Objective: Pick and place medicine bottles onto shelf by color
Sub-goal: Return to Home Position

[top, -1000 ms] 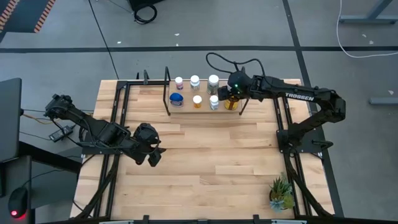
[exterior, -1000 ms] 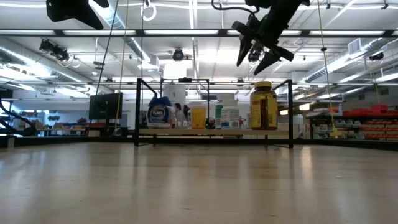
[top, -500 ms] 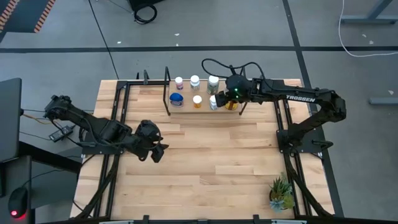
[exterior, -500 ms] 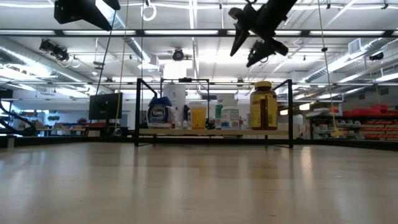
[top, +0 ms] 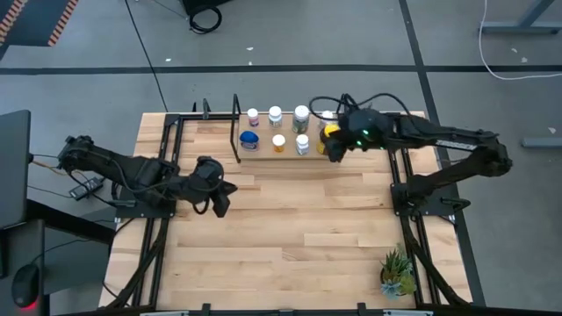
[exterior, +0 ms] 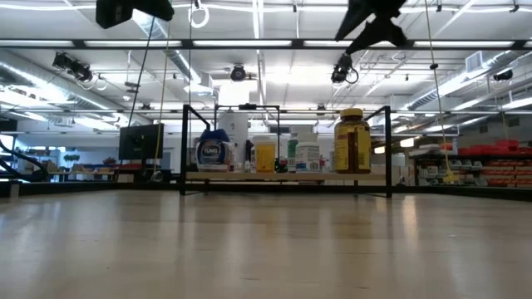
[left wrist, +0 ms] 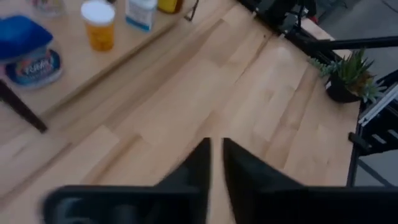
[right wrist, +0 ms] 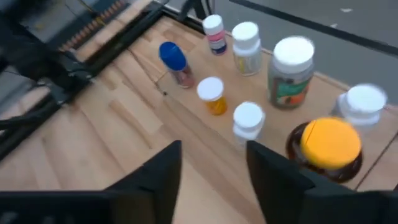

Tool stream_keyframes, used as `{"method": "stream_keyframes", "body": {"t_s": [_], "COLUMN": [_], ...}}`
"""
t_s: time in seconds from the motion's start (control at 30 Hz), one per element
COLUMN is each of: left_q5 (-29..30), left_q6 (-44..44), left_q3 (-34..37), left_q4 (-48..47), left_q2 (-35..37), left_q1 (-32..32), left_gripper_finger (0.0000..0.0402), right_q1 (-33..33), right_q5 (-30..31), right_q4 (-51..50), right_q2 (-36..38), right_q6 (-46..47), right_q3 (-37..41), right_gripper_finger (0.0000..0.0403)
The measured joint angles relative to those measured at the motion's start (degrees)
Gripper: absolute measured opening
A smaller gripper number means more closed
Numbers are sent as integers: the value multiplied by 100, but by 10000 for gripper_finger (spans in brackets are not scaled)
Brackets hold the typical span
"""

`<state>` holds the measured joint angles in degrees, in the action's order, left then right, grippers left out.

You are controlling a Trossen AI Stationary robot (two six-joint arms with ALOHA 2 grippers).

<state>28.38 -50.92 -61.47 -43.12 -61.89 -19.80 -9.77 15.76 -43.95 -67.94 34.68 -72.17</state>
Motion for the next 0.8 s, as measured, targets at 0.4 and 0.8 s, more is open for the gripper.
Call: {"method": "stream_keyframes", "body": {"t_s": [0.4,0.8], "left_q5": [-164,-833], "left_q6": [602,962], "left_q3": [4,2], "left_q4": [549,2109], "left_q2": [53,-54], "left_q1": [424,842], "left_gripper_finger": [3,1], "right_q1": [315,353], "right_q5": [-238,-474], "right_q4": [2599,3203], "right_q2": [2449,4508], "right_q6": [1183,1140], "right_q3": [3211,4705], "right_gripper_finger": [17,7]}}
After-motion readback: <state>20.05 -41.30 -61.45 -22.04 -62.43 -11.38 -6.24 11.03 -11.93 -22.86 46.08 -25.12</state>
